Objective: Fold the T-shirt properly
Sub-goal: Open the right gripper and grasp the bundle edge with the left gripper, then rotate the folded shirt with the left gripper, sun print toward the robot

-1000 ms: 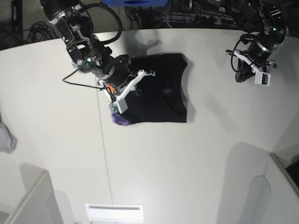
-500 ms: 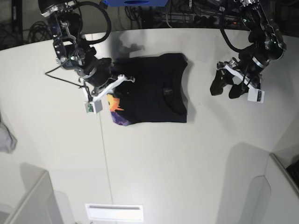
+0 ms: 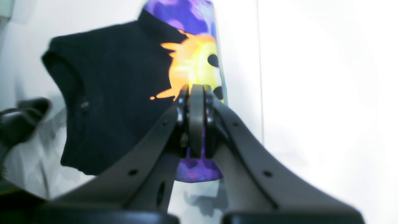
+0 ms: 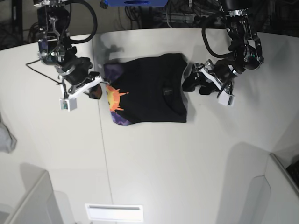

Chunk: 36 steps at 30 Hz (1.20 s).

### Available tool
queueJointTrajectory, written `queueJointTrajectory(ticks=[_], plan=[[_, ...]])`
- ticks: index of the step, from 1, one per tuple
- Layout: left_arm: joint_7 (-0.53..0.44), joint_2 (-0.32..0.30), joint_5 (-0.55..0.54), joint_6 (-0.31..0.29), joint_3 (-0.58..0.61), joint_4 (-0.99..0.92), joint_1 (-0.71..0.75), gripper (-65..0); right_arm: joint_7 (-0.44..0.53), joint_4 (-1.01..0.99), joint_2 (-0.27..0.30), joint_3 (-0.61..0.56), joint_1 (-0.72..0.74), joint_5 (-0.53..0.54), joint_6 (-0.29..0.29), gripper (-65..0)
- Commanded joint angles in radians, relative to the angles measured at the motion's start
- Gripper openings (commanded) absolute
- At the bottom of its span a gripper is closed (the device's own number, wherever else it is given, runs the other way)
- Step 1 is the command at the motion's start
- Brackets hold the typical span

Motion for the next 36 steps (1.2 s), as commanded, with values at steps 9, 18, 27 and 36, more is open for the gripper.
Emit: queueJointTrajectory(ticks=[9, 18, 27, 36], plan=[[-0.022, 0.026, -0.029, -0.007, 0.062, -0.087, -0.065, -20.1, 0.019, 0.017, 0.009, 0.038, 0.0, 0.0, 0.016, -65.0], [-0.02, 0.069, 0.047, 0.054, 0.105, -0.148, -0.115, -20.2, 0.019, 0.015, 0.01, 0.038, 0.0, 0.0, 0.016, -65.0], [-0.023, 0.073, 0.074, 0.065, 0.208, -0.168, -0.124, -20.2, 0.019, 0.014, 0.01, 0.04, 0.0, -0.001, 0.016, -65.0], [-0.023, 0.072, 0.074, 0.065, 0.208, -0.232, -0.138, -38.3, 0.019, 0.014, 0.01, 0.054, 0.0, -0.003, 0.016, -65.0]])
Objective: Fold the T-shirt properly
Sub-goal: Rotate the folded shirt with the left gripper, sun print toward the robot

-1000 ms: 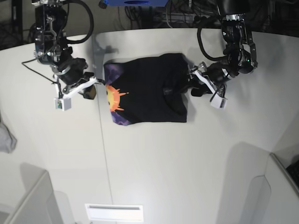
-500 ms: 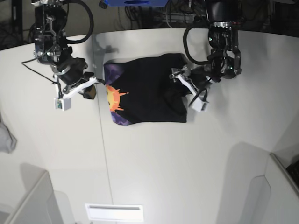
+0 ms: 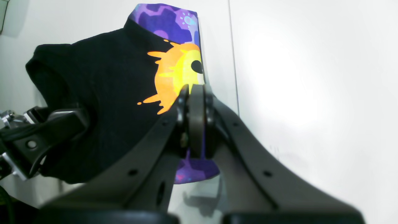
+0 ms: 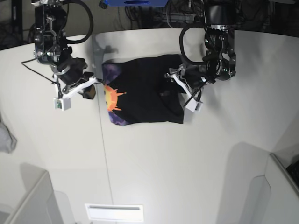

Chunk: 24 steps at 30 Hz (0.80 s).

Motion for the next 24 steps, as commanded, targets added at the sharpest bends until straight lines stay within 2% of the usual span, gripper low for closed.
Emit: queueJointTrajectory(ticks=[1, 4, 5, 7, 9, 11, 17, 21, 24], plan=[[0.012, 0.0, 0.004, 0.001, 0.003, 0.009, -0.002, -43.9, 0.021, 0.015, 0.007, 0.021, 0.007, 0.005, 0.01, -65.0], [0.013, -0.002, 0.004, 0.007, 0.003, 0.009, -0.004, -61.9, 0.021, 0.015, 0.006, 0.052, -0.003, 0.006, 0.01, -65.0], [0.015, -0.002, 0.004, 0.021, 0.003, 0.009, -0.004, -65.0, 0.021, 0.015, 0.006, 0.063, -0.006, 0.006, 0.01, -65.0], [0.015, -0.003, 0.004, 0.069, 0.004, 0.015, -0.004, -65.0, 0.021, 0.015, 0.006, 0.084, -0.01, 0.006, 0.011, -65.0], [0.016, -0.005, 0.004, 0.087, 0.004, 0.015, -0.006, -65.0, 0.023, 0.015, 0.006, 0.109, -0.022, 0.006, 0.011, -65.0], [0.018, -0.008, 0.004, 0.089, 0.013, 0.015, -0.006, -65.0, 0.023, 0.015, 0.004, 0.13, -0.028, 0.006, 0.011, -65.0], [0.016, -0.109, 0.004, 0.089, 0.165, 0.007, -0.036, -65.0, 0.023, 0.016, 0.004, 0.155, -0.048, 0.006, 0.013, -65.0], [0.018, -0.151, 0.004, 0.089, 0.193, 0.013, -0.042, -65.0, 0.031, 0.016, 0.001, 0.167, -0.063, 0.006, 0.013, -65.0], [0.019, -0.184, 0.004, 0.089, 0.217, 0.016, -0.047, -65.0, 0.075, 0.015, 0.001, 0.167, -0.092, 0.008, 0.013, -65.0]])
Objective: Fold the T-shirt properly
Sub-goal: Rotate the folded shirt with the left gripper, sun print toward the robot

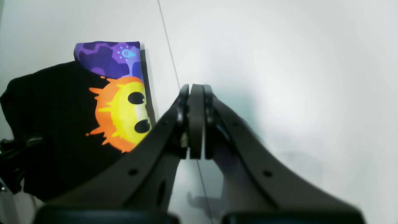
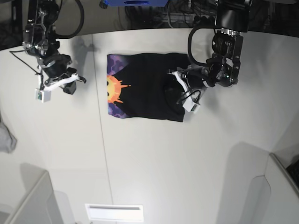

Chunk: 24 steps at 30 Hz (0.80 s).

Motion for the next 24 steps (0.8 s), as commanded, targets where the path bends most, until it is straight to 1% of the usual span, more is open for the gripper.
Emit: queueJointTrajectory(ticks=[1, 5, 10, 13, 17, 18, 20, 23, 24], plan=[[0.032, -0.031, 0.035, 0.007, 0.024, 0.01, -0.017, -65.0, 0.032, 0.015, 0.009, 0.007, -0.009, 0.003, 0.011, -65.0], [0.031, -0.104, 0.035, 0.007, 0.136, 0.008, -0.05, -65.0, 0.046, 0.015, 0.009, 0.007, -0.03, 0.001, 0.011, -65.0], [0.031, -0.18, 0.035, 0.007, 0.271, 0.01, -0.138, -65.0, 0.048, 0.015, 0.009, 0.007, -0.056, -0.002, 0.01, -65.0], [0.031, -0.218, 0.035, 0.007, 0.372, 0.01, -0.208, -65.0, 0.048, 0.015, 0.008, 0.007, -0.076, -0.002, 0.01, -65.0], [0.029, -0.253, 0.035, 0.007, 0.525, 0.008, -0.304, -65.0, 0.049, 0.015, 0.006, 0.008, -0.099, -0.002, 0.01, -65.0], [0.028, -0.253, 0.041, 0.007, 0.564, 0.008, -0.329, -65.0, 0.049, 0.015, 0.006, 0.008, -0.104, -0.002, 0.01, -65.0], [0.028, -0.253, 0.09, 0.006, 0.636, 0.01, -0.375, -65.0, 0.049, 0.015, 0.006, 0.008, -0.113, -0.002, 0.008, -65.0], [0.028, -0.247, 0.218, 0.002, 0.723, 0.01, -0.416, -65.0, 0.049, 0.015, 0.003, 0.008, -0.125, -0.002, 0.008, -65.0], [0.028, -0.246, 0.262, 0.002, 0.749, 0.01, -0.427, -65.0, 0.049, 0.015, -0.008, 0.008, -0.127, -0.002, 0.008, -65.0]])
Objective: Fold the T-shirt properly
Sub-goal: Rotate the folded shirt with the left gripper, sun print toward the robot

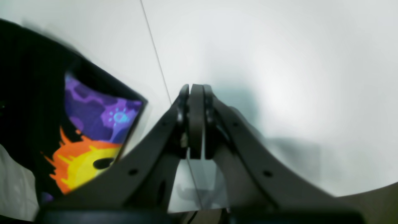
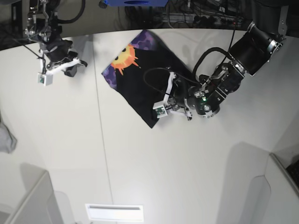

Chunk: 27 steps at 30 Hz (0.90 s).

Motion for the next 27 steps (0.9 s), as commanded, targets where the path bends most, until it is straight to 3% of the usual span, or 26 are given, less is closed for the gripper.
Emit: queueJointTrajectory(ticks=[1, 3, 7, 11, 14, 17, 22, 27], plan=[[0.037, -0.008, 0.097, 0.016, 0.021, -0.004, -0.013, -65.0, 0.019, 0.015, -0.007, 0.008, -0.008, 0.0, 0.005, -65.0], [0.035, -0.002, 0.162, 0.002, 0.059, -0.004, -0.029, -65.0, 0.019, 0.017, -0.03, 0.038, -0.017, 0.0, 0.005, -65.0], [0.032, 0.032, 0.315, -0.135, 0.076, -0.004, -0.044, -65.0, 0.019, 0.017, -0.059, 0.065, -0.026, 0.0, 0.005, -65.0], [-0.075, 0.058, 0.528, -0.253, 0.085, -0.004, -0.035, -65.0, 0.019, 0.017, -0.062, 0.062, -0.026, 0.0, 0.005, -65.0], [-0.155, 0.079, 0.64, -0.261, 0.076, -0.008, -0.01, -65.0, 0.019, 0.015, -0.094, 0.071, -0.026, 0.0, 0.005, -65.0], [-0.175, 0.105, 0.689, -0.261, 0.076, -0.014, -0.009, -65.0, 0.019, 0.015, -0.102, 0.071, -0.025, -0.001, 0.005, -65.0], [-0.184, 0.137, 0.702, -0.261, 0.083, -0.014, -0.018, -65.0, 0.019, 0.015, -0.104, 0.071, -0.025, -0.001, 0.004, -65.0], [-0.293, 0.139, 0.702, -0.261, 0.09, -0.014, -0.035, -65.0, 0.019, 0.015, -0.104, 0.071, -0.025, -0.001, 0.002, -65.0]])
